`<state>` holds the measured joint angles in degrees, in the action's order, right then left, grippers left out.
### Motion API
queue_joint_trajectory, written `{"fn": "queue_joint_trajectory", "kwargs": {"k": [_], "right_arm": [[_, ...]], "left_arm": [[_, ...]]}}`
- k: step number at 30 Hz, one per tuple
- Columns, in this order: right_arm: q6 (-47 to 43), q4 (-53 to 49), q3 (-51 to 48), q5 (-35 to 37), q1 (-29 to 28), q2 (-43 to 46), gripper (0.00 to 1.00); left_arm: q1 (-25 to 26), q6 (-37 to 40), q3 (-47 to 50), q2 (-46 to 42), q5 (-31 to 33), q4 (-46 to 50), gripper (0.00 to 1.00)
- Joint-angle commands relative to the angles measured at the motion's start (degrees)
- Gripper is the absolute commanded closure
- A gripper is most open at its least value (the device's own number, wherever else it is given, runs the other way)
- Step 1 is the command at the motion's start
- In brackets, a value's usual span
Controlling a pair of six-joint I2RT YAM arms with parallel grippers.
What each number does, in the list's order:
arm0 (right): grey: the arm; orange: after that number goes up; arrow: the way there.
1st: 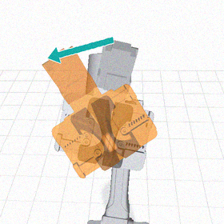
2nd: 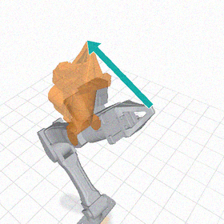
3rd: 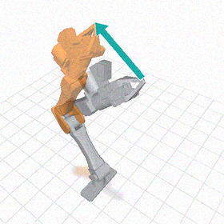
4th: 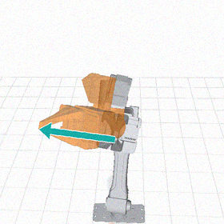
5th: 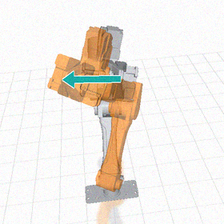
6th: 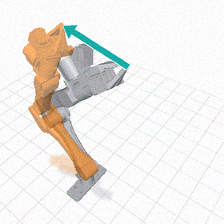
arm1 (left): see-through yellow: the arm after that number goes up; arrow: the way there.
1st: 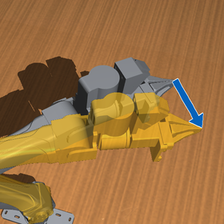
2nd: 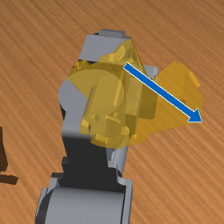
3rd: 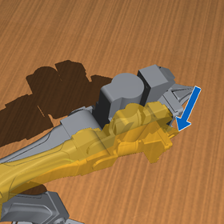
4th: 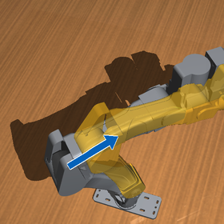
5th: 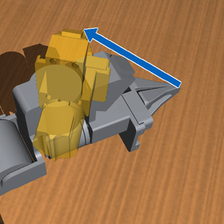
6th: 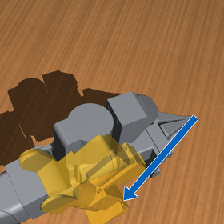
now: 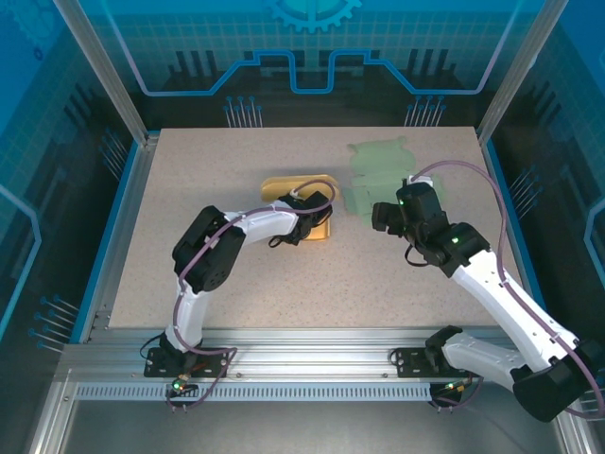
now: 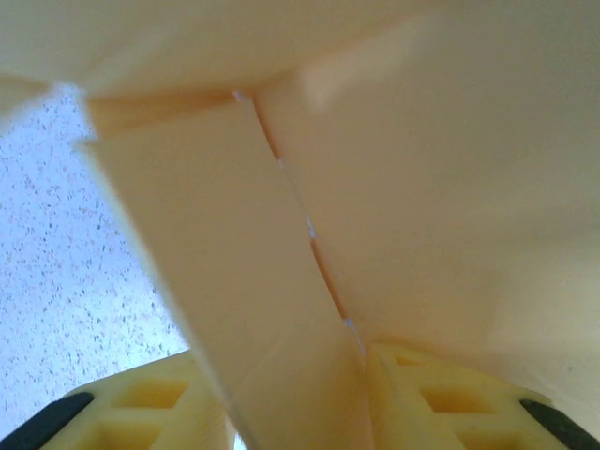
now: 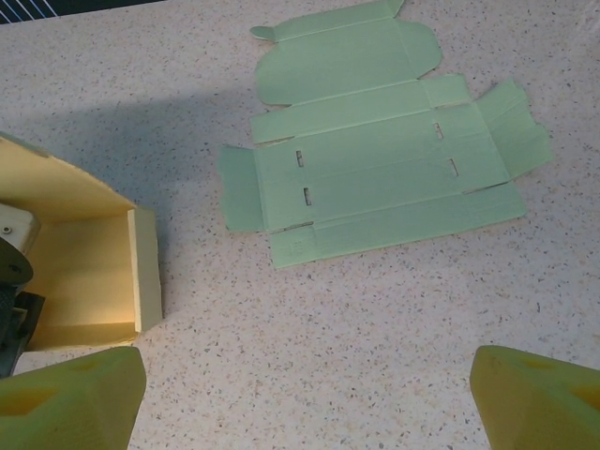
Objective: Fold the paper box
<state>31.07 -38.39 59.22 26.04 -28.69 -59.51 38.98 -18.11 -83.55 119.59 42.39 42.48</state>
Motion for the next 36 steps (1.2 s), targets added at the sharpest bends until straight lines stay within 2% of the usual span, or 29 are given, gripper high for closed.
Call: {"fn": "queue_joint_trajectory", "kwargs": {"k": [1, 7, 14, 19, 23, 24, 29, 33, 36], "right_arm": [[-0.7, 1.5, 1.1, -1.0, 0.7, -0.6, 0.09], [-0.7, 1.0, 1.2, -1.3, 0.7, -0.5, 0.09], [-3.5, 1.2, 1.5, -2.4, 0.7, -1.4, 0.08], [-8.7, 4.6, 3.7, -8.4, 1.0, -6.3, 0.10], [-14.0, 5.3, 9.0, -13.6, 1.0, -13.7, 0.13], [-15.3, 5.6, 10.5, -15.2, 1.0, -15.8, 0.13], [-20.4, 6.4, 18.4, -23.6, 1.3, -26.9, 0.16], [-23.8, 7.2, 23.9, -27.0, 1.6, -34.5, 0.19], [-25.7, 8.1, 26.8, -28.4, 2.3, -39.0, 0.19]], "left_arm": [[0.7, -1.1, -2.4, -3.6, -3.9, 2.9, 0.58], [0.8, -0.6, -6.7, -5.3, -5.4, 4.1, 0.58], [1.8, -1.7, -3.3, -13.6, -7.4, 3.4, 0.57], [1.7, -0.6, 3.9, -25.7, -8.1, -3.9, 0.47], [-0.5, 3.0, 14.5, -36.4, -7.0, -16.5, 0.29], [-2.2, 3.5, 17.5, -38.9, -9.0, -19.5, 0.21], [-15.1, 2.3, 31.2, -46.7, -29.2, -34.5, 0.19], [-22.0, 0.1, 37.6, -47.8, -38.4, -43.8, 0.22], [-24.7, -0.5, 38.7, -44.9, -42.2, -47.4, 0.27]]}}
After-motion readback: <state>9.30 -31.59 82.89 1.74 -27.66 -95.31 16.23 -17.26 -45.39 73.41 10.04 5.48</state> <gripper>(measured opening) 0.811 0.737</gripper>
